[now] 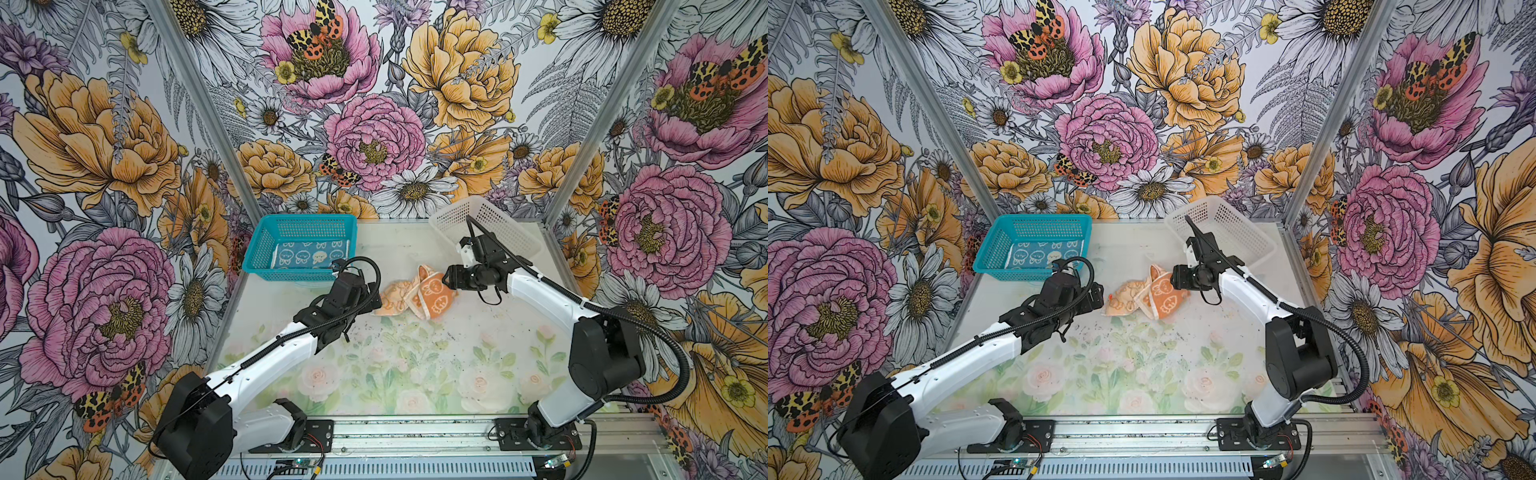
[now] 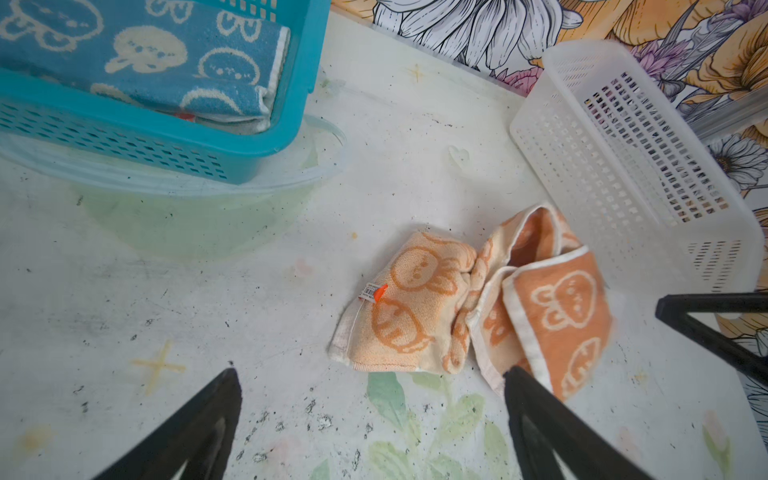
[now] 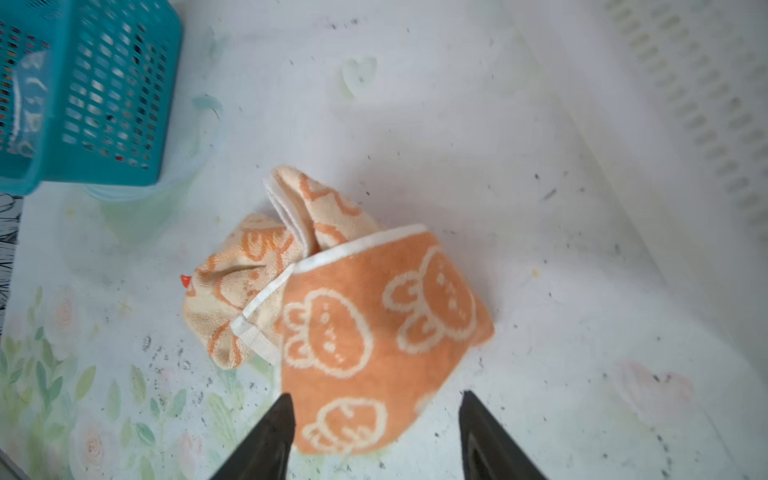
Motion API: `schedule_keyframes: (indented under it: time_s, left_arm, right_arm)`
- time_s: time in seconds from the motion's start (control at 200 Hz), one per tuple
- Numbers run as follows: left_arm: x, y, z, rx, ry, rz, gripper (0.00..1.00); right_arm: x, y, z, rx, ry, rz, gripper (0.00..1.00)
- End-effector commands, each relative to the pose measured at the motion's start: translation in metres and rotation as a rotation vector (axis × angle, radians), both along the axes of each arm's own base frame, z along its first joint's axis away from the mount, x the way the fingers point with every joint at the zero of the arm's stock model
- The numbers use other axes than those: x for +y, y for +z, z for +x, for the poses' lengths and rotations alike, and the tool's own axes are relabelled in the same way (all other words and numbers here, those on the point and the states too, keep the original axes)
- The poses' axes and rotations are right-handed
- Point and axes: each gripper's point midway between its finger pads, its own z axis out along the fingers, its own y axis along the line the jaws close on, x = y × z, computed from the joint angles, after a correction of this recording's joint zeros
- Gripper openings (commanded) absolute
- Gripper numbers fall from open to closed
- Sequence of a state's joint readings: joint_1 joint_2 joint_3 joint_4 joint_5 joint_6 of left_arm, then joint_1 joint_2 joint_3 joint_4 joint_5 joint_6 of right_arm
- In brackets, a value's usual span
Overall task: Fold and stack the towels
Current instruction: 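Grasp the orange towel's edge with the right gripper and lift it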
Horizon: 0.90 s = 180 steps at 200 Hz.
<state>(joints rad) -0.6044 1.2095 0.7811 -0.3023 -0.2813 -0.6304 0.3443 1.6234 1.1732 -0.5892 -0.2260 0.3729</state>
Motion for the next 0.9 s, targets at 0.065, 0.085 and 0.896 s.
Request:
schedule_keyframes:
  time_s: [0.065,0.085,0.896]
  left_arm:
    - [-0.014,-0.002,0.009,-0.002,-0.018,-0.049,0.99]
    - [-0.015,-0.002,0.009,-0.003,-0.018,-0.053,0.99]
    - [0.017,-0.014,-0.008,0.01,0.031,-0.137,0.99]
  right_arm:
    - [-0.001,0.019,-0.009,-0.059,-0.004,-0.056,0.78]
    - [0.003,0.02,-0.009,-0.061,0.002,-0.053,0.79]
    - [0.048,-0.075,0.017,-0.009,0.06,-0.437,0.28]
